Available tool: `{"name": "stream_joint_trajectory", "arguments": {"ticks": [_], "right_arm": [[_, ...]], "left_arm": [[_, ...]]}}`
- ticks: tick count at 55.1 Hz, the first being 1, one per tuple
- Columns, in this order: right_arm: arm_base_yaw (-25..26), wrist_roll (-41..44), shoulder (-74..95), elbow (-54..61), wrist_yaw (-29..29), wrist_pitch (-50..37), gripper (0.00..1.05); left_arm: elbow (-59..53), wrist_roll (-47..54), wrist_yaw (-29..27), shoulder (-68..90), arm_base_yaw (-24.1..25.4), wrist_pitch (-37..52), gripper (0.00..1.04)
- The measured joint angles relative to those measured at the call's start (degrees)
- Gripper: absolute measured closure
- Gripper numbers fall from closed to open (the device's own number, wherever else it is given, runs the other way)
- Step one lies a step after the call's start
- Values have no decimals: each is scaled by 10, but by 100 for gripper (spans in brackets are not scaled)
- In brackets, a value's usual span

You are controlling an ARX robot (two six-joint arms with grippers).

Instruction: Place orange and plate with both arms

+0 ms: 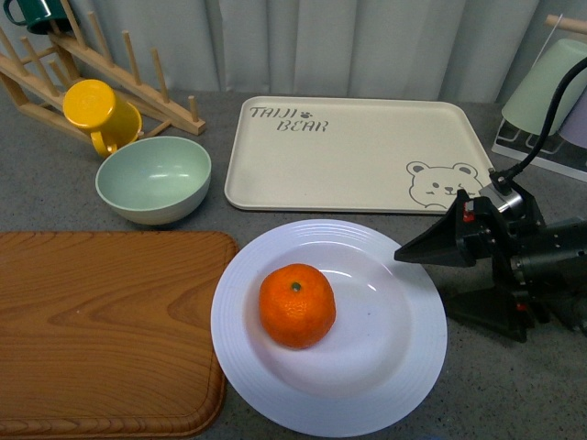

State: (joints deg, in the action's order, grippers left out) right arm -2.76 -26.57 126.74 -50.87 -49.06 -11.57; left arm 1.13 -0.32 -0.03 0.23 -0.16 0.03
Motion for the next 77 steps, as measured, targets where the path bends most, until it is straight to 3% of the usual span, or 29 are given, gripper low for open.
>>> {"name": "stream_joint_trajectory", "arguments": {"ticks": [28,45,51,56,77], "right_arm": [[-37,-75,28,-7,-10,-51,9],[-37,-75,31,-7,0,-49,59],[-37,-68,33,-2,3,-45,86],[-37,-64,33,0,-12,-44,99],[-37,-64,23,23,-19,-83,102]], "left_arm": [[0,0,0,0,0,0,6],[0,0,0,0,0,0,6],[0,0,0,0,0,0,6],[0,0,0,0,0,0,6],[0,0,0,0,0,0,6]]}}
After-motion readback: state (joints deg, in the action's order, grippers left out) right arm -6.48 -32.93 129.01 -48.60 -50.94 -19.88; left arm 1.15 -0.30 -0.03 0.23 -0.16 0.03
